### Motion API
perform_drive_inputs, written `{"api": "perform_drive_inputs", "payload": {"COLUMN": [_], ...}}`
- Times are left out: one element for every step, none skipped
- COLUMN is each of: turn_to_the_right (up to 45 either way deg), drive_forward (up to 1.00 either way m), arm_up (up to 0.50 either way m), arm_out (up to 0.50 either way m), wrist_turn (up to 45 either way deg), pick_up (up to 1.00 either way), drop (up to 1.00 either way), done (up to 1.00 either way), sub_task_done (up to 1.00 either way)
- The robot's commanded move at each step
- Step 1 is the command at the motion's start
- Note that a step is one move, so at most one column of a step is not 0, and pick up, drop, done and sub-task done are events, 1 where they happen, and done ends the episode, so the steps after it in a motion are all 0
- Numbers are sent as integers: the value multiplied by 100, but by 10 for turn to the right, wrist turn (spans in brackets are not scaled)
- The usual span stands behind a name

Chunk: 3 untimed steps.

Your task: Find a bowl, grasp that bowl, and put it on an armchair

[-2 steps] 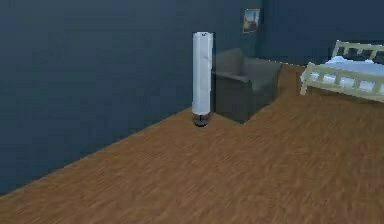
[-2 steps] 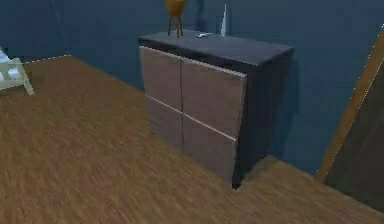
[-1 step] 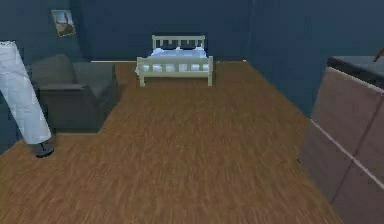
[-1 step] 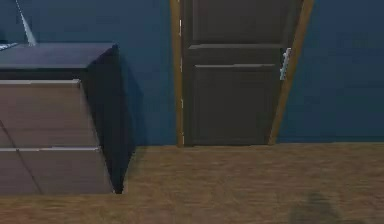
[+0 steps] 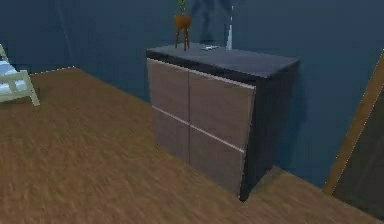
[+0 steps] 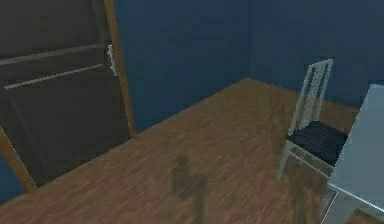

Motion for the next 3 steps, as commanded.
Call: {"api": "perform_drive_inputs", "payload": {"turn_to_the_right": [420,0,-450], "drive_forward": [0,15,0], "arm_up": [0,0,0], "arm_out": [0,0,0], "wrist_turn": [0,0,0], "pick_up": [0,0,0], "drop": [0,0,0], "done": [0,0,0], "sub_task_done": [0,0,0]}}
